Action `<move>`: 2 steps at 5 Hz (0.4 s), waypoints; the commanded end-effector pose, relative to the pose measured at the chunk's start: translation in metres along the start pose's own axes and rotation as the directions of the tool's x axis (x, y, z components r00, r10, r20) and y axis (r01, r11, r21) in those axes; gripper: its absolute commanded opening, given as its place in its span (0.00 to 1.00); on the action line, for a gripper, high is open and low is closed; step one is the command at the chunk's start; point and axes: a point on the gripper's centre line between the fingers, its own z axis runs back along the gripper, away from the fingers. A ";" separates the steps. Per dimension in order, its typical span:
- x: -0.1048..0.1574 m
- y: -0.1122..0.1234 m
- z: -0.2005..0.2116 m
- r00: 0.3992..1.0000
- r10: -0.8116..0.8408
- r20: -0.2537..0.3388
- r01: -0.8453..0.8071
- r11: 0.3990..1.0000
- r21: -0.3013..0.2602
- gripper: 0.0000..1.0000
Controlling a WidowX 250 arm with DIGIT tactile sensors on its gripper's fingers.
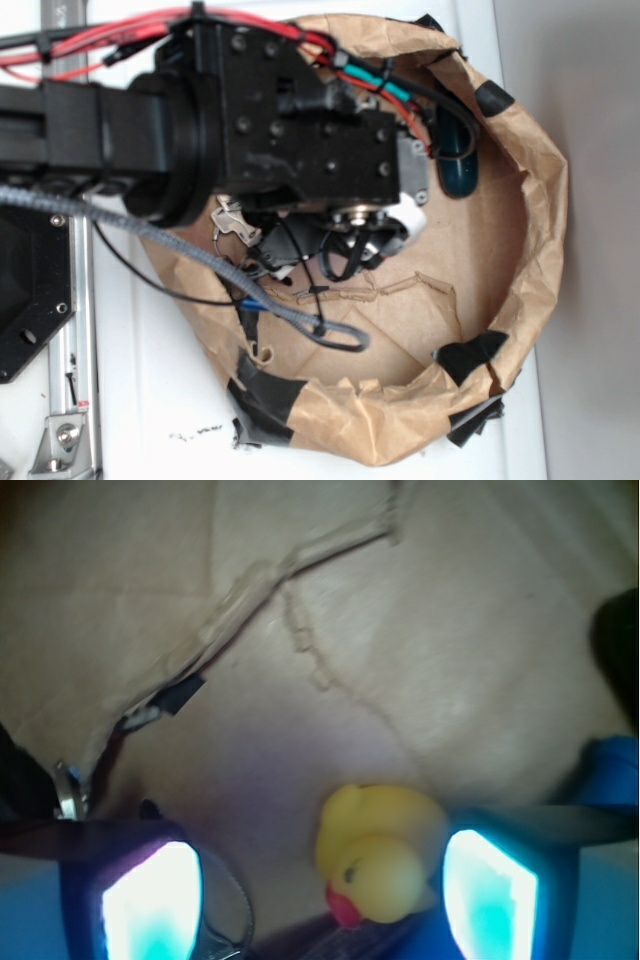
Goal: Grab the yellow duck.
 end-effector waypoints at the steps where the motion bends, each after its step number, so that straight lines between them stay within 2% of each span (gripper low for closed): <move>1: -0.013 0.002 -0.014 0.996 0.027 -0.082 -0.025 1.000 0.016 0.70; 2: -0.016 0.010 -0.013 0.993 0.054 -0.103 -0.051 0.998 0.031 0.00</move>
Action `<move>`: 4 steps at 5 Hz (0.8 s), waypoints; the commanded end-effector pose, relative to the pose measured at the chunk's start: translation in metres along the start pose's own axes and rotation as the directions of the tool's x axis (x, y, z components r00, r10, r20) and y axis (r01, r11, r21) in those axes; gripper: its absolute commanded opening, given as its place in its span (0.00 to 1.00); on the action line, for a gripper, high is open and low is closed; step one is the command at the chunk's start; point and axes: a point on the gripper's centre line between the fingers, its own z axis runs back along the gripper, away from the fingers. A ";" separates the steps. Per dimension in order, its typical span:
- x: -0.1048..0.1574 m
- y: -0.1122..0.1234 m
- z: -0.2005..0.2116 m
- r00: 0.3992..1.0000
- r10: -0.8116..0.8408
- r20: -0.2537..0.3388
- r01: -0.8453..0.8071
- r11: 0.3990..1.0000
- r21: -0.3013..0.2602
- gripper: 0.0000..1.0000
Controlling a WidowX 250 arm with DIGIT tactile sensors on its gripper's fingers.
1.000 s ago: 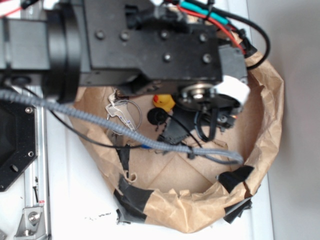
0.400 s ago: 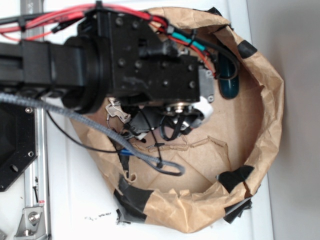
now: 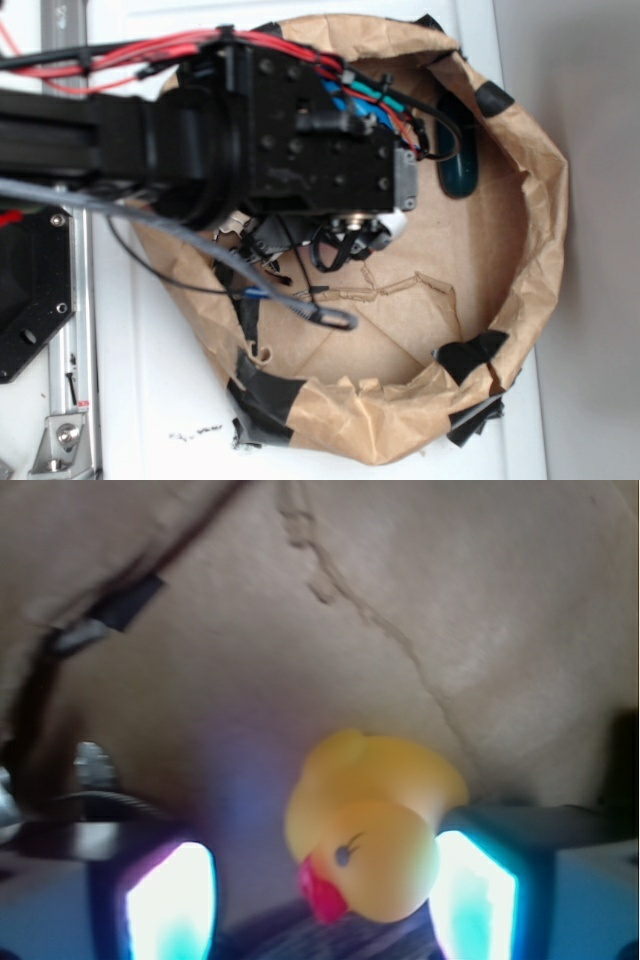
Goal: Grab the yellow duck.
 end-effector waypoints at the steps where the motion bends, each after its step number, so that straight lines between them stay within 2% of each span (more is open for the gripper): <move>1: -0.002 0.008 0.020 0.998 0.062 -0.005 -0.062 0.996 0.057 0.00; 2: 0.017 0.010 0.055 0.995 0.073 0.066 -0.080 0.992 0.098 0.00; 3: 0.042 0.008 0.086 0.984 0.115 0.135 -0.127 0.988 0.084 0.00; 4: 0.061 0.005 0.106 0.960 0.198 0.198 -0.220 0.971 0.094 0.00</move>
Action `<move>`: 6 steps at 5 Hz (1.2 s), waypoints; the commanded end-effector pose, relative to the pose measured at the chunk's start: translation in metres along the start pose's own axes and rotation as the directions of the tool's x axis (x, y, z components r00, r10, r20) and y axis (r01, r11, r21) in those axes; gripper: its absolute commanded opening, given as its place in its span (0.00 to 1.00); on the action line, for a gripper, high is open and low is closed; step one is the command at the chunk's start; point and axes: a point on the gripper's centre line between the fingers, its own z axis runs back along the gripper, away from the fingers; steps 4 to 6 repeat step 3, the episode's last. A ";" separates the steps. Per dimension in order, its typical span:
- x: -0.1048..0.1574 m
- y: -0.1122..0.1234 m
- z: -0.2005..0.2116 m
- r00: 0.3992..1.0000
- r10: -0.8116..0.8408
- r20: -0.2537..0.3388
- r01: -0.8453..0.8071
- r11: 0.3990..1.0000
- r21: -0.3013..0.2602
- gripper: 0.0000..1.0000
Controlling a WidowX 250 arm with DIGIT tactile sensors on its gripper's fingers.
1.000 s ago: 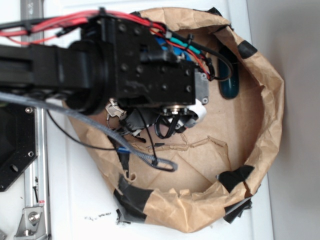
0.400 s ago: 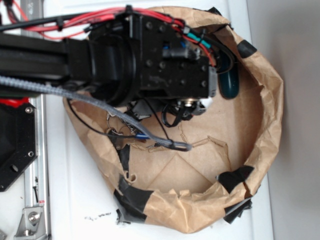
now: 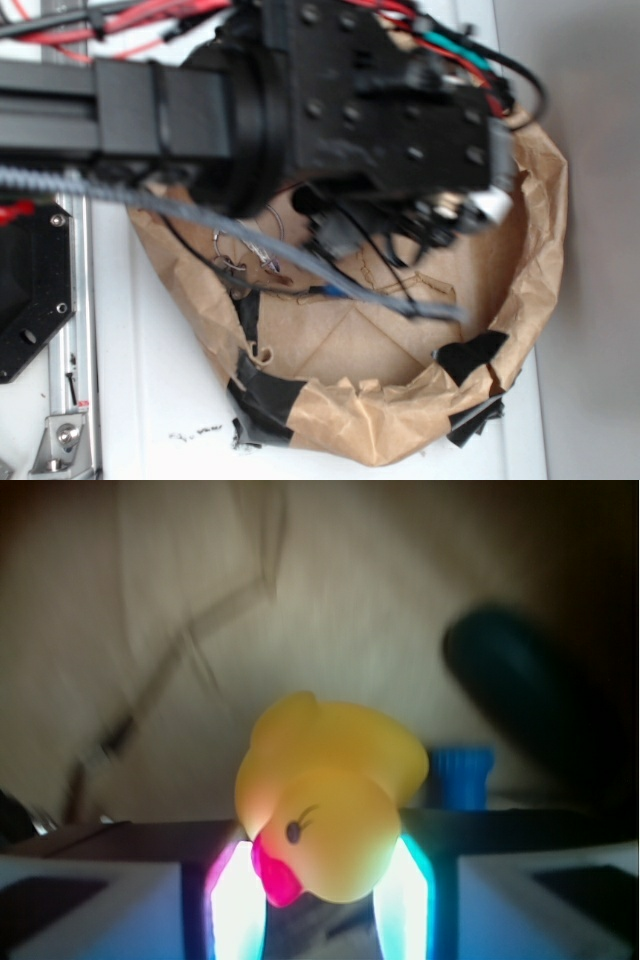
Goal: Grab the yellow duck.
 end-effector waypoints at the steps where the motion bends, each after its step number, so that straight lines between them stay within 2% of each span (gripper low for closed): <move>1: 0.031 -0.029 0.054 0.967 0.242 -0.082 -0.230 0.964 0.136 0.00; 2: 0.002 -0.049 0.070 0.880 0.474 0.042 -0.474 0.881 -0.006 0.00; 3: -0.013 -0.055 0.078 0.761 0.647 0.047 -0.647 0.763 -0.015 0.00; 6: -0.013 -0.055 0.078 0.761 0.647 0.047 -0.647 0.763 -0.015 0.00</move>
